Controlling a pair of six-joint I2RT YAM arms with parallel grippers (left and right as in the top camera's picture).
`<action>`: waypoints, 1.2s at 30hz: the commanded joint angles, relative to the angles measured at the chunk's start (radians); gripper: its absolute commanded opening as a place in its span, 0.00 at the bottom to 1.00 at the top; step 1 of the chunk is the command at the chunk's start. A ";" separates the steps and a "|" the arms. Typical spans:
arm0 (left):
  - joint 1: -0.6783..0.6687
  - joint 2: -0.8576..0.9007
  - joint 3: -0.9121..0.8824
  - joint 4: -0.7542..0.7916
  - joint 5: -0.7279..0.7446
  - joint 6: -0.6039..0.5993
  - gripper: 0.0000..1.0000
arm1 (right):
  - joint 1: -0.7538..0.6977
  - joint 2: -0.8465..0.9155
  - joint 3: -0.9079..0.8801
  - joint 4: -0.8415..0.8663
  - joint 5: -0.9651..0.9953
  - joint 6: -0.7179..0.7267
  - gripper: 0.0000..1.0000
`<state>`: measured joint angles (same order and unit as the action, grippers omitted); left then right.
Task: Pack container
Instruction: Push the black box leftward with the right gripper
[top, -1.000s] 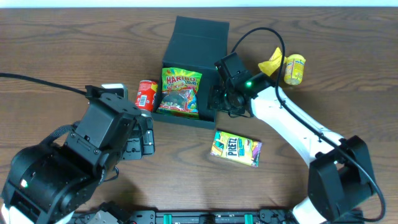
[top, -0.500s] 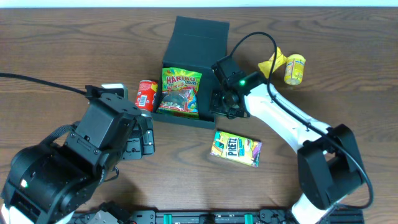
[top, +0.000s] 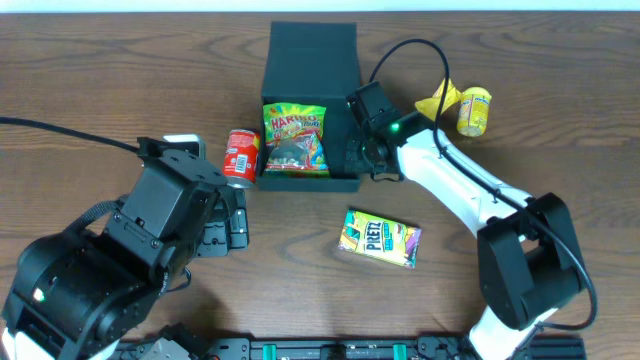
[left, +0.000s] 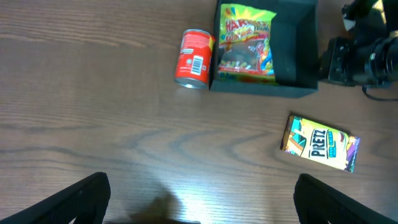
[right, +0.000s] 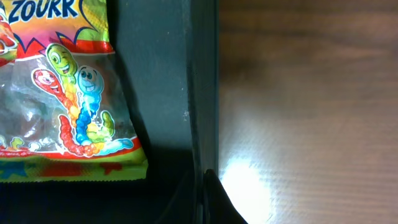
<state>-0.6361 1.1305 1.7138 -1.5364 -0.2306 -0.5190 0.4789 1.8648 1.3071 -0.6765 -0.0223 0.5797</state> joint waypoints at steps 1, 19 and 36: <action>0.001 0.000 0.010 0.000 0.003 0.010 0.95 | -0.045 0.068 -0.003 0.016 0.105 -0.051 0.01; 0.001 0.000 0.010 0.000 0.003 0.011 0.95 | -0.155 0.084 -0.003 -0.053 0.165 -0.246 0.02; 0.001 0.000 0.010 0.000 0.003 0.010 0.95 | -0.155 0.058 -0.003 -0.083 0.178 -0.311 0.38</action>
<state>-0.6361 1.1305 1.7138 -1.5368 -0.2306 -0.5190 0.3336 1.9366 1.3148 -0.7540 0.1219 0.2813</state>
